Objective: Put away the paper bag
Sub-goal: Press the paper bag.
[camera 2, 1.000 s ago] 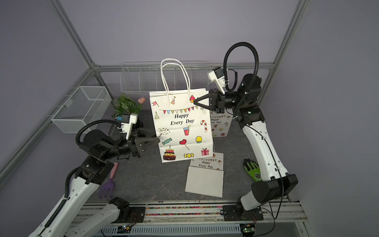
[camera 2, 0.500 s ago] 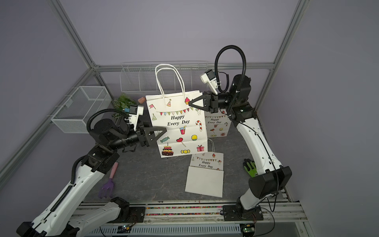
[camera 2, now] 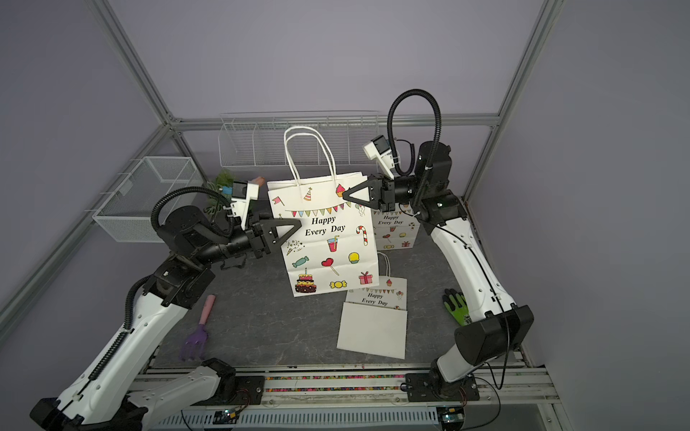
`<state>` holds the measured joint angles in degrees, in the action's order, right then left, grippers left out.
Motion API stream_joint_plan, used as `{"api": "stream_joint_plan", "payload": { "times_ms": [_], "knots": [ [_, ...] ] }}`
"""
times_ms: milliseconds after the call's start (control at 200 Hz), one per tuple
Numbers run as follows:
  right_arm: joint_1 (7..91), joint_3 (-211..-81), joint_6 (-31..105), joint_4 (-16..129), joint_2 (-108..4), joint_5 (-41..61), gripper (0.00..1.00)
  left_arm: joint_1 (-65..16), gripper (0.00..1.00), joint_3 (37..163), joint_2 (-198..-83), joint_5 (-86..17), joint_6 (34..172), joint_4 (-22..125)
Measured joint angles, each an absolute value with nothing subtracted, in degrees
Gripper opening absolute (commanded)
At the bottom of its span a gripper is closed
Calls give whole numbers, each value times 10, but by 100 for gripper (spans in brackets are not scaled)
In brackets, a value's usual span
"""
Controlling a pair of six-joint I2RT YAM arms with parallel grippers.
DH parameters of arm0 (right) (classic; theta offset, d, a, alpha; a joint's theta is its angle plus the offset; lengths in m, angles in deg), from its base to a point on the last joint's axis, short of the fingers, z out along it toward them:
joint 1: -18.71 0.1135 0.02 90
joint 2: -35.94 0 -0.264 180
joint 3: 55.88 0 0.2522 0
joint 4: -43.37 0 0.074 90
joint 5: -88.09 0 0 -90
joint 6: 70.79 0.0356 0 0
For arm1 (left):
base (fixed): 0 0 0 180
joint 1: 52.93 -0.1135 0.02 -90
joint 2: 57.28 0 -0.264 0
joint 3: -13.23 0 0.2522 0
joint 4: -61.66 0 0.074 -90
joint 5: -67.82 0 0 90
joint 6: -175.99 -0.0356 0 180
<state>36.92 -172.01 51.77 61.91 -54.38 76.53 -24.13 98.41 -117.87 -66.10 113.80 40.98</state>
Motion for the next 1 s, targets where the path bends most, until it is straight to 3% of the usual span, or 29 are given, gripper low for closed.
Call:
{"api": "stream_joint_plan", "payload": {
  "times_ms": [285,380,570,675,775,840,910,999],
  "knots": [
    [364,-1720,520,620,-544,754,7,-223,41,943,-1178,-675,1135,412],
    [359,-1720,521,620,-544,751,7,-223,30,917,-1166,-674,1132,407],
    [358,-1716,536,604,-543,745,7,-221,0,897,-1148,-674,1133,403],
    [358,-1711,544,597,-543,742,7,-221,1,897,-1146,-674,1129,402],
    [358,-1711,546,594,-542,741,7,-221,45,897,-1145,-672,1127,400],
    [356,-1711,548,593,-539,739,7,-221,64,896,-1141,-673,1127,394],
    [353,-1711,548,589,-536,734,7,-220,64,890,-1134,-675,1130,394],
    [350,-1711,548,585,-532,731,7,-220,41,879,-1123,-679,1136,393]
  ]
}}
